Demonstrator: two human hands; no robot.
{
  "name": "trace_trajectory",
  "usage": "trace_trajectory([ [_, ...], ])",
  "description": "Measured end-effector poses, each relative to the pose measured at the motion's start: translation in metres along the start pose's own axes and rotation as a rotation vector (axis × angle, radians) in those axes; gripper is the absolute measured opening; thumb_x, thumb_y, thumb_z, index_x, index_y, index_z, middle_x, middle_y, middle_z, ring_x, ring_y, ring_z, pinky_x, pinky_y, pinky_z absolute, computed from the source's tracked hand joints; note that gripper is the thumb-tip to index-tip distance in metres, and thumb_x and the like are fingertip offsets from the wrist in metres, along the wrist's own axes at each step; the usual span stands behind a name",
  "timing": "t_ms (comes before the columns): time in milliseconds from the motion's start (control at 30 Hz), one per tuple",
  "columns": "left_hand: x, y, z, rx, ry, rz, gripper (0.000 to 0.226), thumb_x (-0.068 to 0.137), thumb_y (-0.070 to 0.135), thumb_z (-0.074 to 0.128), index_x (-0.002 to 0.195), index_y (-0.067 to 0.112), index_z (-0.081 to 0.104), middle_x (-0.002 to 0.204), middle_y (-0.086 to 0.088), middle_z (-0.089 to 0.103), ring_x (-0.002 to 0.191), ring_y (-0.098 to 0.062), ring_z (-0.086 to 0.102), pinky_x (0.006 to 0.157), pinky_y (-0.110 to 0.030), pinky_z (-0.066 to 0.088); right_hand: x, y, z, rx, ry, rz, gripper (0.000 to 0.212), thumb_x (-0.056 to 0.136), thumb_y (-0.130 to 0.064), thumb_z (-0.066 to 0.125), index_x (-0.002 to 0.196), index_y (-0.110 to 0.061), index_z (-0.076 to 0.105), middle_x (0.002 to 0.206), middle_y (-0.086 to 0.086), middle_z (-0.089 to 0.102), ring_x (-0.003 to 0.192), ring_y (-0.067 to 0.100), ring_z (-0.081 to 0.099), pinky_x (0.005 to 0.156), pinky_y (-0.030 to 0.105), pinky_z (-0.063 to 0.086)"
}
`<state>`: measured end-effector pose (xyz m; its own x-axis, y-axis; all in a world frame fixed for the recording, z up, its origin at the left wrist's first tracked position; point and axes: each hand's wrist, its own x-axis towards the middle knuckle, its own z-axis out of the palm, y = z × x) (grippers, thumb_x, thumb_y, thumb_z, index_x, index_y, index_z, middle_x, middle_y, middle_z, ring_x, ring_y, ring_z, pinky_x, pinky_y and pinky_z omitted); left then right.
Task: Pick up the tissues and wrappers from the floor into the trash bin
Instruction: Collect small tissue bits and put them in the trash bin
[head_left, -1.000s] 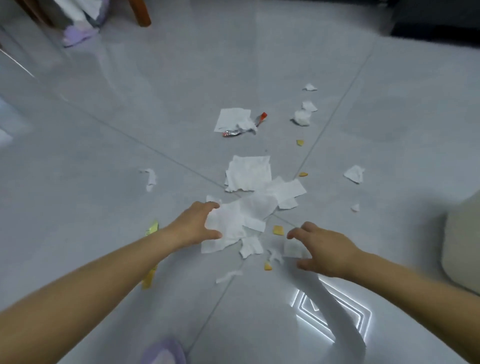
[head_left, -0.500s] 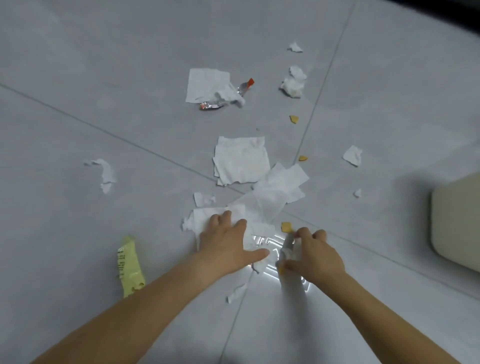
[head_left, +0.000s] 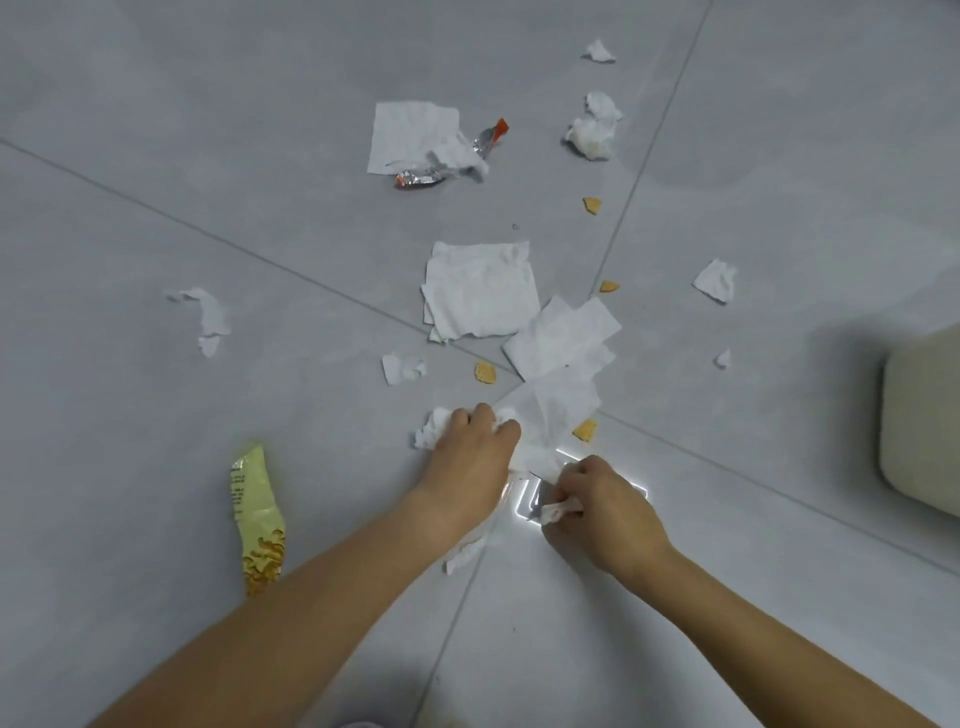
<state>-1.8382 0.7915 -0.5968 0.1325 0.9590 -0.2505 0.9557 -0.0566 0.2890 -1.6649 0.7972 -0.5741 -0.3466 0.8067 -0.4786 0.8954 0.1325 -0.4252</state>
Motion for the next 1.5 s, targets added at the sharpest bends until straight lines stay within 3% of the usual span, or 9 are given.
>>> trace_trajectory([
  [100,-0.007,-0.01,0.0,-0.048,-0.006,0.006,0.022,0.079,0.001,0.055,0.095,0.014,0.048,0.105,-0.01,0.048,0.093,-0.029,0.046,0.074,-0.037,0.042,-0.003,0.002,0.017,-0.129,-0.025,-0.05,0.015,0.08,-0.022,0.056,0.094,-0.024,0.063,0.103,-0.004,0.053,0.09,0.023,0.061,0.074,0.035,0.053],
  [333,-0.011,-0.02,-0.008,-0.081,-0.045,-0.016,0.009,0.08,0.005,0.053,0.087,0.01,0.054,0.093,-0.01,0.055,0.087,-0.029,0.054,0.074,-0.032,0.035,-0.001,0.011,0.019,-0.036,0.046,-0.114,0.016,0.082,-0.017,0.052,0.093,-0.022,0.062,0.096,-0.001,0.057,0.086,0.024,0.061,0.069,0.032,0.049],
  [467,-0.01,-0.005,-0.039,-0.195,0.027,0.008,0.008,0.077,0.006,0.055,0.082,0.012,0.055,0.087,-0.006,0.053,0.083,-0.027,0.052,0.066,-0.026,0.026,0.0,0.014,-0.037,0.072,0.078,-0.107,0.013,0.075,-0.013,0.057,0.086,-0.017,0.063,0.082,-0.001,0.054,0.07,0.018,0.051,0.054,0.021,0.03],
  [700,0.018,0.088,-0.125,-0.35,0.111,0.273,0.02,0.078,0.008,0.055,0.091,0.023,0.053,0.089,0.005,0.048,0.08,-0.012,0.045,0.061,-0.023,0.027,-0.061,0.037,-0.183,0.21,0.14,-0.088,0.02,0.07,-0.013,0.069,0.065,-0.031,0.062,0.057,-0.015,0.059,0.051,0.002,0.047,0.048,0.014,0.037],
  [900,0.049,0.189,-0.172,-0.225,0.025,0.534,0.026,0.08,0.01,0.049,0.083,0.033,0.038,0.083,0.013,0.04,0.075,-0.006,0.043,0.059,-0.019,0.031,-0.151,0.096,-0.298,0.349,0.604,-0.116,0.015,0.068,-0.016,0.073,0.065,-0.028,0.065,0.059,-0.018,0.063,0.051,-0.003,0.051,0.05,0.005,0.037],
  [1067,0.068,0.266,-0.201,-0.176,0.036,0.663,0.027,0.079,0.013,0.051,0.081,0.037,0.038,0.083,0.017,0.042,0.073,0.004,0.043,0.066,-0.011,0.034,-0.193,0.179,-0.344,0.238,0.953,0.05,0.016,0.073,-0.012,0.073,0.068,-0.025,0.064,0.064,-0.013,0.061,0.057,-0.004,0.053,0.048,0.004,0.037],
  [1200,0.075,0.323,-0.202,-0.154,0.016,0.726,0.031,0.078,0.013,0.05,0.075,0.039,0.034,0.085,0.013,0.045,0.073,0.002,0.045,0.065,-0.011,0.036,-0.188,0.226,-0.339,0.08,0.841,0.245,0.01,0.077,-0.012,0.064,0.074,-0.021,0.064,0.068,-0.01,0.059,0.063,0.007,0.051,0.052,0.01,0.039],
  [1333,0.076,0.362,-0.187,-0.16,-0.02,0.793,0.024,0.081,0.014,0.049,0.076,0.035,0.037,0.086,0.009,0.047,0.074,-0.004,0.046,0.064,-0.013,0.036,-0.173,0.243,-0.329,-0.046,0.701,0.281,0.005,0.079,-0.014,0.062,0.083,-0.017,0.063,0.09,0.004,0.064,0.085,0.022,0.058,0.073,0.037,0.05],
  [1500,0.081,0.389,-0.177,-0.146,-0.048,0.813,0.015,0.081,0.014,0.049,0.082,0.028,0.043,0.083,0.01,0.048,0.071,-0.003,0.046,0.064,-0.008,0.035,-0.173,0.258,-0.337,0.003,0.7,0.237,0.025,0.076,-0.026,0.071,0.1,-0.023,0.064,0.098,-0.004,0.064,0.09,0.015,0.059,0.077,0.03,0.05],
])
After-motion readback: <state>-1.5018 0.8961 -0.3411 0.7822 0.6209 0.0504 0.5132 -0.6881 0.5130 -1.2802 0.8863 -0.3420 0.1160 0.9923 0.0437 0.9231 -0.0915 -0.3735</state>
